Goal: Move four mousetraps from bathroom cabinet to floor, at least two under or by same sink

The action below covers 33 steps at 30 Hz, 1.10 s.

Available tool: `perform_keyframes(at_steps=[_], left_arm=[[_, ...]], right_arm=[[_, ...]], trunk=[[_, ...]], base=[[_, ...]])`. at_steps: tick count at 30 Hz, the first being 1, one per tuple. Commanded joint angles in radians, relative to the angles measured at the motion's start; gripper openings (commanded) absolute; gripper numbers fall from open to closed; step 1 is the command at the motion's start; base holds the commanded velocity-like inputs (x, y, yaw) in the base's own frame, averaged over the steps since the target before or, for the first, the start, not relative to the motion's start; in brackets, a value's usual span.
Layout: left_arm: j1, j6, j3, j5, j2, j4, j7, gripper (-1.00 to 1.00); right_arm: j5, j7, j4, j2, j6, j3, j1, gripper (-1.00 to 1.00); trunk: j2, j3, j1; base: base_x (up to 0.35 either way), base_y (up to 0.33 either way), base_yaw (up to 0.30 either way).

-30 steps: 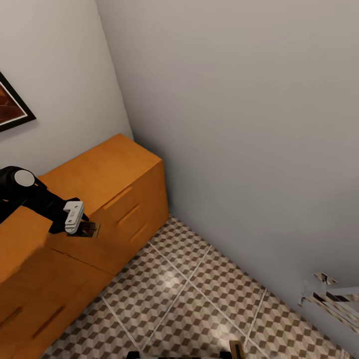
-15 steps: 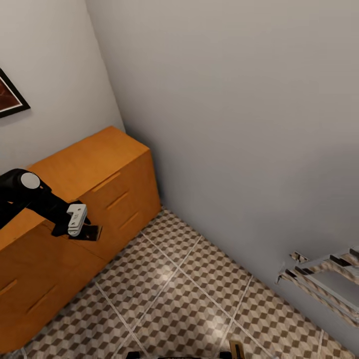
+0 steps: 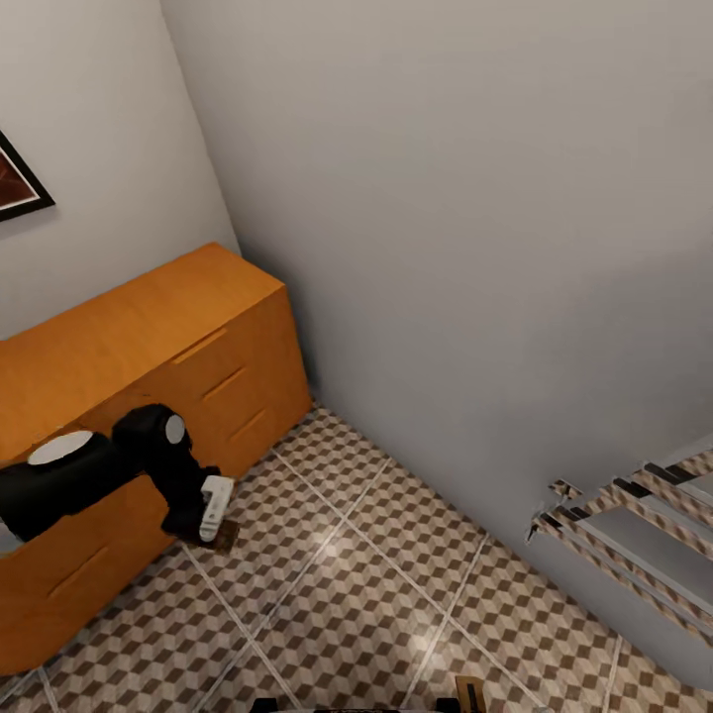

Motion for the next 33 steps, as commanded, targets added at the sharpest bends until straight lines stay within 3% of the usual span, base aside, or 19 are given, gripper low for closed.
perform_keyframes(at_steps=[1, 4, 6, 8, 12, 13, 14, 15, 21, 25, 26, 28, 30, 33], left_arm=[[0.000, 0.015, -0.049, 0.004, -0.020, 0.017, 0.044, -1.00], [0.028, 0.020, -0.150, 0.080, -0.077, 0.088, 0.156, -1.00], [0.061, 0.020, -0.177, 0.162, -0.118, 0.152, 0.244, -1.00], [0.100, 0.018, -0.189, 0.247, -0.154, 0.233, 0.392, -1.00], [0.162, 0.008, -0.194, 0.426, -0.173, 0.334, 0.617, -1.00], [0.170, 0.004, -0.194, 0.452, -0.173, 0.344, 0.643, -1.00], [0.185, -0.014, -0.195, 0.503, -0.174, 0.363, 0.697, -1.00], [0.201, -0.042, -0.195, 0.552, -0.174, 0.381, 0.751, -1.00], [0.282, -0.243, -0.196, 0.743, -0.174, 0.494, 0.979, -1.00], [0.343, -0.438, -0.200, 0.956, -0.180, 0.623, 1.127, -1.00], [0.353, -0.464, -0.200, 0.982, -0.182, 0.637, 1.143, -1.00], [0.403, -0.567, -0.201, 1.072, -0.191, 0.693, 1.203, -1.00], [0.451, -0.645, -0.201, 1.126, -0.203, 0.735, 1.250, -1.00], [0.509, -0.703, -0.201, 1.171, -0.220, 0.776, 1.301, -1.00]], right_arm=[[-0.011, 0.004, 0.001, 0.000, -0.002, 0.006, -0.001, -1.00], [-0.011, 0.003, 0.001, 0.000, -0.002, 0.006, -0.001, -1.00], [-0.011, 0.002, 0.001, 0.000, -0.002, 0.006, -0.001, -1.00], [-0.011, 0.002, 0.001, -0.001, -0.002, 0.006, -0.001, -1.00], [-0.011, 0.001, 0.001, 0.000, -0.002, 0.006, -0.001, -1.00], [-0.011, 0.001, 0.001, 0.000, -0.001, 0.006, -0.001, -1.00], [-0.011, 0.001, 0.001, 0.000, -0.001, 0.006, -0.001, -1.00], [-0.011, 0.001, 0.001, 0.000, -0.001, 0.006, -0.001, -1.00], [-0.011, -0.001, 0.000, -0.001, -0.001, 0.005, -0.001, -1.00], [-0.011, -0.004, -0.002, -0.002, 0.000, 0.005, -0.001, -1.00], [-0.011, -0.005, -0.002, -0.002, 0.000, 0.005, -0.001, -1.00], [-0.012, -0.012, -0.003, -0.002, 0.000, 0.005, -0.001, -1.00], [-0.013, -0.021, -0.004, -0.002, 0.001, 0.005, -0.001, -1.00], [-0.013, -0.035, -0.004, -0.002, 0.001, 0.005, -0.001, -1.00]], trunk=[[-0.002, -0.001, 0.000], [-0.002, -0.001, 0.000], [-0.002, -0.001, 0.000], [-0.002, -0.001, 0.000], [-0.002, -0.001, 0.000], [-0.002, -0.001, 0.000], [-0.002, -0.001, 0.000], [-0.002, -0.001, 0.000], [-0.002, -0.001, 0.000], [-0.002, -0.001, 0.000], [-0.002, -0.001, 0.000], [-0.002, -0.001, 0.000], [-0.002, -0.001, 0.000], [-0.002, -0.001, 0.000]], base=[[-0.003, -0.003, 0.000], [-0.001, -0.001, 0.000], [0.000, 0.000, 0.000], [0.000, 0.000, 0.000], [0.000, 0.000, 0.000], [0.000, 0.000, 0.000], [0.000, 0.000, 0.000], [0.000, 0.000, 0.000], [0.000, 0.000, 0.000], [0.000, 0.000, 0.000], [0.000, 0.000, 0.000], [0.000, 0.000, 0.000], [0.000, 0.000, 0.000], [0.000, 0.000, 0.000]])
